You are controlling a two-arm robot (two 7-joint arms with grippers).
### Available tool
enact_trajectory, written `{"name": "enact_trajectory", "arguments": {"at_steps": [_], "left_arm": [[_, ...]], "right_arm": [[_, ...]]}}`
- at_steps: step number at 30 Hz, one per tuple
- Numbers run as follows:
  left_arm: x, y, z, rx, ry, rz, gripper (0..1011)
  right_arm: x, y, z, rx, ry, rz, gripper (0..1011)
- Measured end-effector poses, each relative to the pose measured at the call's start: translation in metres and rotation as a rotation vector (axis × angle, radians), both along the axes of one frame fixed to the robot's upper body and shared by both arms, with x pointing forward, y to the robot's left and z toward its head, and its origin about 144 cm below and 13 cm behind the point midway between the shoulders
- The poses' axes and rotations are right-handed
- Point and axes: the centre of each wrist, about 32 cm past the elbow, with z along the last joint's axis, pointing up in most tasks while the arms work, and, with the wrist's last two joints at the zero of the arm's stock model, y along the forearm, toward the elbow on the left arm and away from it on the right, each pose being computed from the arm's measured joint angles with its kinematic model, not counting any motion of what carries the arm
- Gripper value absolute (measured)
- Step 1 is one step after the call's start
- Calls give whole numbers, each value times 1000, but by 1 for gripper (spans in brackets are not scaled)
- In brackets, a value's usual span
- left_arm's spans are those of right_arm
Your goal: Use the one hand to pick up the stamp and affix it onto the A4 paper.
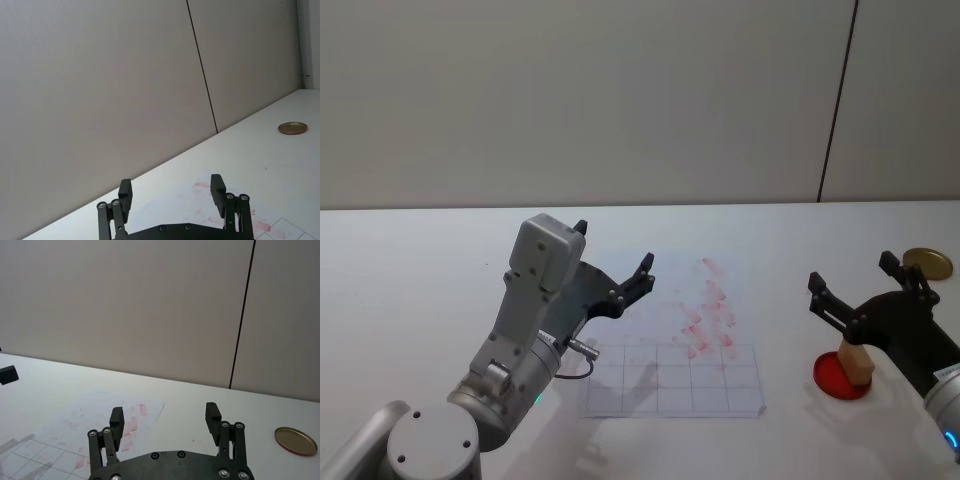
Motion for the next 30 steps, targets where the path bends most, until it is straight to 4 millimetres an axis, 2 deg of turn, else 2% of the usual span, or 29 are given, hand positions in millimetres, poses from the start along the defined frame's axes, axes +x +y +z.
{"name": "enact_trajectory", "arguments": {"at_steps": [30], "left_arm": [[0, 0, 0, 0, 0, 0, 993]], "right_arm": [[0, 0, 0, 0, 0, 0, 1001]]}}
